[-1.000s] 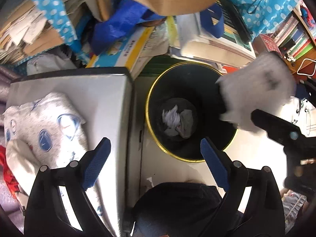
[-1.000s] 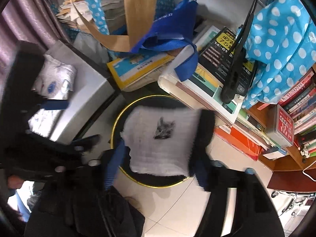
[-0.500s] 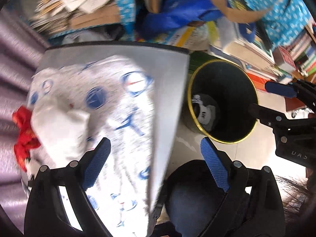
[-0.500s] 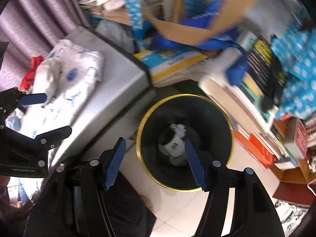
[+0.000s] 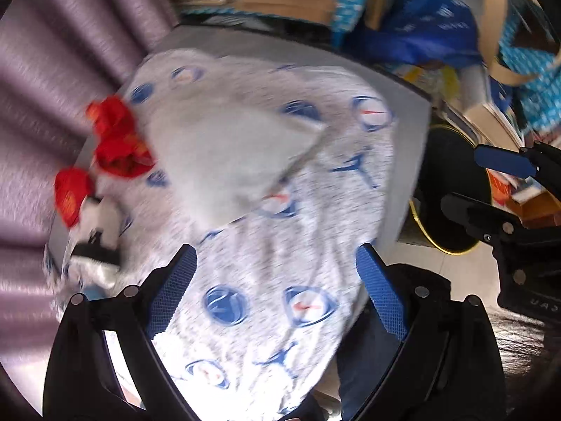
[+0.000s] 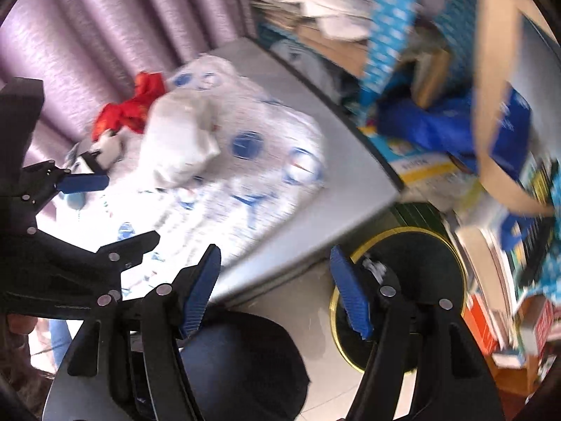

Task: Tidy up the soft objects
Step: 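Move both tools back over the bed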

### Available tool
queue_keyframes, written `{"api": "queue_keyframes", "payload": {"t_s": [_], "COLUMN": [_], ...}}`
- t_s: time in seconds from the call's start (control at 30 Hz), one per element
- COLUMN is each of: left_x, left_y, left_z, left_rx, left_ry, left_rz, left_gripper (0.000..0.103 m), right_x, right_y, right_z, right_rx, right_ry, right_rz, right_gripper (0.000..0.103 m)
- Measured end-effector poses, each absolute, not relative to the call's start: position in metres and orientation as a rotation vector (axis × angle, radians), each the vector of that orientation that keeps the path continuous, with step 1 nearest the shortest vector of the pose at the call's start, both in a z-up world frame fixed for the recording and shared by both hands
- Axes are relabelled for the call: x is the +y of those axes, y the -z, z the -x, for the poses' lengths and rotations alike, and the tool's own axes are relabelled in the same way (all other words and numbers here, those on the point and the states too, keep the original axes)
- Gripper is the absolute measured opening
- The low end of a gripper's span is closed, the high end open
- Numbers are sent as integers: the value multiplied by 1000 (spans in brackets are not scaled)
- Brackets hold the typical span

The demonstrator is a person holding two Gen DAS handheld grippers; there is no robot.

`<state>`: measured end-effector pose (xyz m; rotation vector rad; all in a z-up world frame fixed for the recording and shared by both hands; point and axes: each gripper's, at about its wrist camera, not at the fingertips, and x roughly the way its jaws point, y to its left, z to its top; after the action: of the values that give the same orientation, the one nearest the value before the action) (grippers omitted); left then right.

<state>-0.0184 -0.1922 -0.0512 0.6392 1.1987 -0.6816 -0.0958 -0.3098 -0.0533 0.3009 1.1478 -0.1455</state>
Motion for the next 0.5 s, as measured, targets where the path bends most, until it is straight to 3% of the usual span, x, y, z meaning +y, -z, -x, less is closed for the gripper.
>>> {"api": "queue_keyframes", "payload": {"t_s": [0.5], "left_x": [-72], "left_y": [40], "left_z": [-24], "left_rx": [1228], "left_ry": [431], "left_rz": [-480], "left_gripper": [90], "right_x": [-190], "right_y": [45], "right_z": [17], "right_rx": [1147], "right_ry": [-126], "right_rz": [-148], "right_gripper": [63]}}
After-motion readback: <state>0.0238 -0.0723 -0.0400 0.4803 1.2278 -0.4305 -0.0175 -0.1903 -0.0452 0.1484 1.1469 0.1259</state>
